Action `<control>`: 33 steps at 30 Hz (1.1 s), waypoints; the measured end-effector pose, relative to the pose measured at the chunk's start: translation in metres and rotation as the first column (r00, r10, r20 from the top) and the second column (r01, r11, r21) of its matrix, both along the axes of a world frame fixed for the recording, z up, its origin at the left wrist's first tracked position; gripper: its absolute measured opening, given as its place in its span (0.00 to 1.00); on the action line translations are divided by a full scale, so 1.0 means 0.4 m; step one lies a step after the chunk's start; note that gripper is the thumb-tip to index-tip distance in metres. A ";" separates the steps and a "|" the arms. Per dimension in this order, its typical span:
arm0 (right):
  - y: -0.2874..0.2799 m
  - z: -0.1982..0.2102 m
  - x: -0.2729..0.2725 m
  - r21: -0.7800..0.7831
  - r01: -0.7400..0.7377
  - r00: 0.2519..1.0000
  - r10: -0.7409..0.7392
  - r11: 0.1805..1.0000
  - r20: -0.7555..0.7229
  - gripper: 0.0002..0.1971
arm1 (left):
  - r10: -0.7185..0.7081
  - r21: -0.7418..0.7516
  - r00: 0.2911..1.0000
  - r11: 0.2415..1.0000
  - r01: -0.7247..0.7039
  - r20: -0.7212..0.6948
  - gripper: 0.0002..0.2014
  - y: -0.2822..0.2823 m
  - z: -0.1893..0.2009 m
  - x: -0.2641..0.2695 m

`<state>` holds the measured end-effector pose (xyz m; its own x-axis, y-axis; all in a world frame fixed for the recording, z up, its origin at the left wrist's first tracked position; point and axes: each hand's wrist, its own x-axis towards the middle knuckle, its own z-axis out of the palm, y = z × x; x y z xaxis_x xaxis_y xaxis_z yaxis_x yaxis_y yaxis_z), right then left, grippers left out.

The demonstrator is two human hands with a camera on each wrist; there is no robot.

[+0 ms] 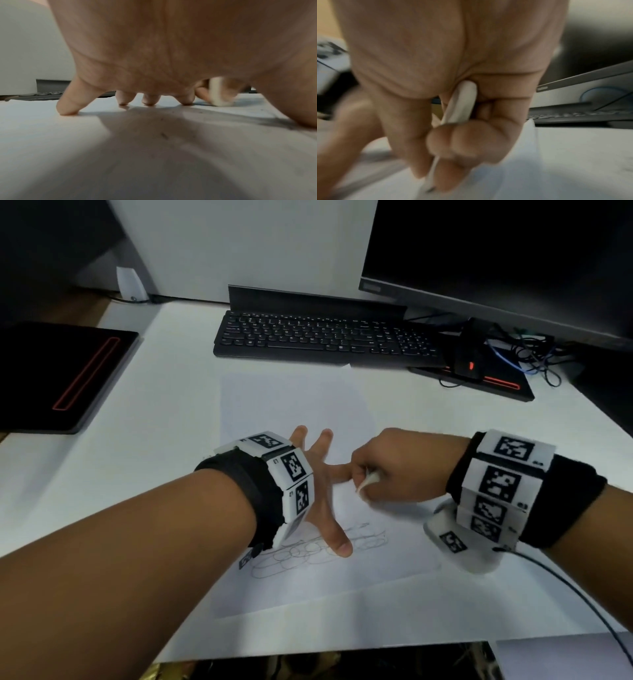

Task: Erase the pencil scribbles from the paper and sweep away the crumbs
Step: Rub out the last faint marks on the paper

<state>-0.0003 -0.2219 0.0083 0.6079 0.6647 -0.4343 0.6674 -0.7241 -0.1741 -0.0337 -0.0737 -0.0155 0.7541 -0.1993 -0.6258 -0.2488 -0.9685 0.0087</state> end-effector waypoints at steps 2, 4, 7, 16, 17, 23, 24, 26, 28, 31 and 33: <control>0.015 -0.015 -0.040 0.013 -0.084 0.995 0.085 0.996 -0.053 0.02 | 0.000 -0.007 1.000 1.000 0.000 -0.012 0.58 0.002 0.000 0.002; 0.015 -0.009 -0.041 0.013 -0.068 0.994 0.069 0.998 -0.080 0.01 | -0.001 0.002 1.000 1.000 0.001 -0.017 0.58 0.002 0.000 0.001; -0.001 0.007 -0.015 -0.008 0.022 1.000 -0.022 1.000 -0.021 0.05 | 0.007 0.010 1.000 1.000 -0.007 -0.013 0.58 -0.001 0.001 -0.002; 0.004 0.010 -0.050 -0.052 0.042 0.985 -0.050 0.998 -0.166 0.05 | 0.008 -0.004 1.000 1.000 -0.008 -0.022 0.59 0.000 0.014 -0.008; 0.005 0.010 -0.049 -0.059 0.036 0.985 -0.045 0.998 -0.165 0.05 | 0.002 -0.007 1.000 1.000 -0.002 -0.006 0.60 0.006 0.015 -0.012; 0.005 0.011 -0.052 -0.090 0.037 0.982 -0.053 0.995 -0.181 0.03 | 0.083 0.039 0.995 0.996 -0.085 0.058 0.68 0.182 0.023 -0.067; 0.005 0.012 -0.052 -0.095 0.035 0.981 -0.053 0.995 -0.187 0.03 | 0.099 0.067 0.994 0.992 -0.102 0.047 0.70 0.217 0.026 -0.081; 0.005 0.014 -0.051 -0.099 0.030 0.979 -0.049 0.995 -0.198 0.03 | 0.131 0.105 0.991 0.985 -0.134 0.030 0.72 0.271 0.024 -0.105; 0.007 0.021 -0.049 -0.117 0.023 0.974 -0.049 0.993 -0.220 0.05 | 0.159 0.108 0.987 0.981 -0.160 0.019 0.72 0.299 0.017 -0.122; 0.012 0.040 -0.045 -0.052 0.047 0.970 -0.058 0.998 -0.235 0.04 | 0.178 0.082 0.984 0.981 -0.178 0.005 0.71 0.306 0.012 -0.131; 0.030 0.052 -0.057 0.145 0.114 0.971 -0.080 0.983 -0.226 0.04 | 0.184 0.079 0.983 0.980 -0.183 -0.011 0.70 0.302 0.016 -0.130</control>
